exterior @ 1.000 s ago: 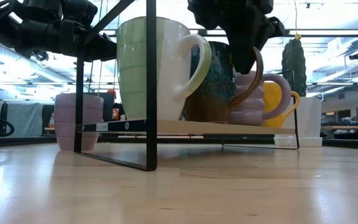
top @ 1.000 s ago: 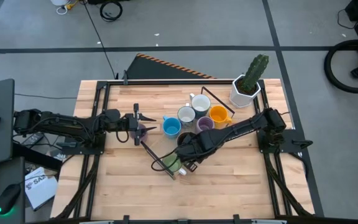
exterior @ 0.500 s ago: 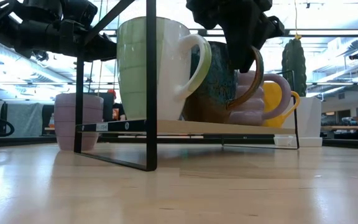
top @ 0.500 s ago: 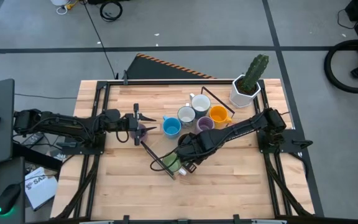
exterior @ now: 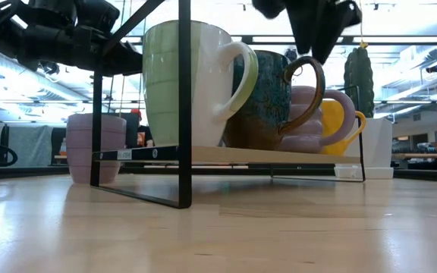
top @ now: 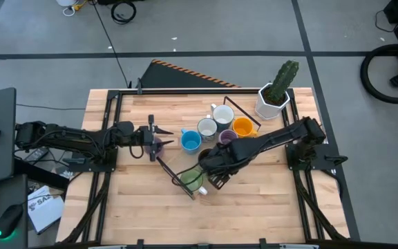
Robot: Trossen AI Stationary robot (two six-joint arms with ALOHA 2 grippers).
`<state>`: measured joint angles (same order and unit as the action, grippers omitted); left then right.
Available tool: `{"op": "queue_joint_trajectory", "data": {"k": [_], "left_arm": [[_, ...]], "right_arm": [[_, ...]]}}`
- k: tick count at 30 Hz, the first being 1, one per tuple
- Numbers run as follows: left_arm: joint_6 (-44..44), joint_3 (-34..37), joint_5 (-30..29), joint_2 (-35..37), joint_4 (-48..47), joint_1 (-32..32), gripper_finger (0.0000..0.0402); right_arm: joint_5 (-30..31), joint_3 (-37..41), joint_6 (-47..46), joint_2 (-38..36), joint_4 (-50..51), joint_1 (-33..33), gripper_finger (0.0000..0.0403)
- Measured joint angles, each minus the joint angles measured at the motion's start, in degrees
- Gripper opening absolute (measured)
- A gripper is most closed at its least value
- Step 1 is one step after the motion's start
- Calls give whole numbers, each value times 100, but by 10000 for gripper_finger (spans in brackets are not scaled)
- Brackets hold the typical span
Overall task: Place coffee mugs
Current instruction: Adjust the light blue mug on the shelf
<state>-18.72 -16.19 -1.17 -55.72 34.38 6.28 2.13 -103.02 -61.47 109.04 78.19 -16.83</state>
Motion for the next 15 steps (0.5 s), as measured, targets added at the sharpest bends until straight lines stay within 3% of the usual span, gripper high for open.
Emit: {"op": "queue_joint_trajectory", "data": {"k": [6,12,15], "left_arm": [[0,0,-297,2,10,0,141],[12,1,-311,2,-7,2,141],[202,2,-305,0,93,65,141]], "right_arm": [[554,0,19,-327,-194,-68,201],[1081,23,-29,-525,642,-253,197],[1387,236,22,-682,559,-405,194]]}}
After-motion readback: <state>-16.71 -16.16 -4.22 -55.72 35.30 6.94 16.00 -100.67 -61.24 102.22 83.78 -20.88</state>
